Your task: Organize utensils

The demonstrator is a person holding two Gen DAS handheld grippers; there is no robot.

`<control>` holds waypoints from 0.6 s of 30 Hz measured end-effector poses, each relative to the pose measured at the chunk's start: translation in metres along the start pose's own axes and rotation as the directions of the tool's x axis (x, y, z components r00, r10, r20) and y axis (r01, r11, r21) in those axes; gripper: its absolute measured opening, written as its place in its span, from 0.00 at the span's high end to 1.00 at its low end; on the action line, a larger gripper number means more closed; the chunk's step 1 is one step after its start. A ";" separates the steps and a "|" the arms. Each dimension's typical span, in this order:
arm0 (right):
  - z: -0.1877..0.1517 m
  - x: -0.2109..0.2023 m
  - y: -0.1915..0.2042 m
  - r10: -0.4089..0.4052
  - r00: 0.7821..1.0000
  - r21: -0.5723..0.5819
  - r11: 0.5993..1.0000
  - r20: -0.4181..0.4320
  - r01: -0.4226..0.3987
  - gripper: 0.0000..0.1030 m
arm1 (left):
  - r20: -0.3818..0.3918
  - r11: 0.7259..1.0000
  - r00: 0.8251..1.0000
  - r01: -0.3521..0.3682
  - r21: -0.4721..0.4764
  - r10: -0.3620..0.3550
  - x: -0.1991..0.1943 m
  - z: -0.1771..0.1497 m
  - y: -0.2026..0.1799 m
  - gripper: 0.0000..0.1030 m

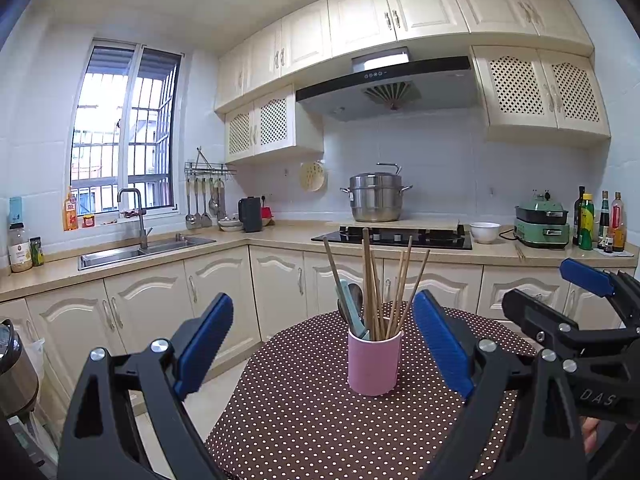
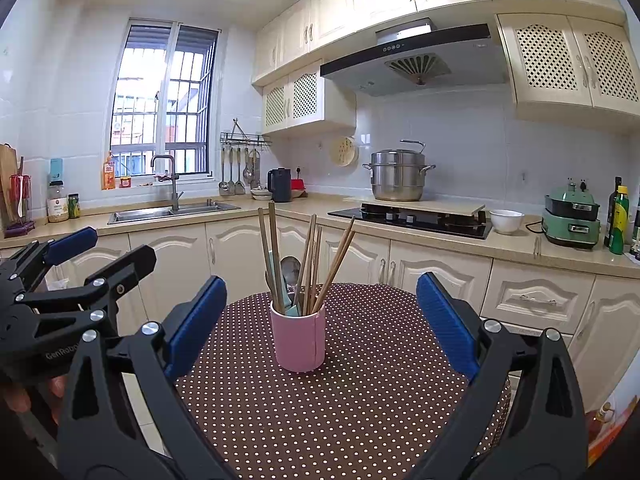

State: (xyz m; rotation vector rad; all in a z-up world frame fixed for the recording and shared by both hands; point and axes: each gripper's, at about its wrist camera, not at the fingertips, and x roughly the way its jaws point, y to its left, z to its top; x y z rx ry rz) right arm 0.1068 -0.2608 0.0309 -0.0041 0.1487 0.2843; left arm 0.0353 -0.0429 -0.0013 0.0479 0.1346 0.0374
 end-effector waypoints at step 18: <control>-0.016 0.034 -0.006 0.010 0.995 0.030 1.000 -0.098 -0.007 0.09 | -0.131 1.000 0.991 0.002 0.007 -0.001 0.044 -0.022 0.001 0.13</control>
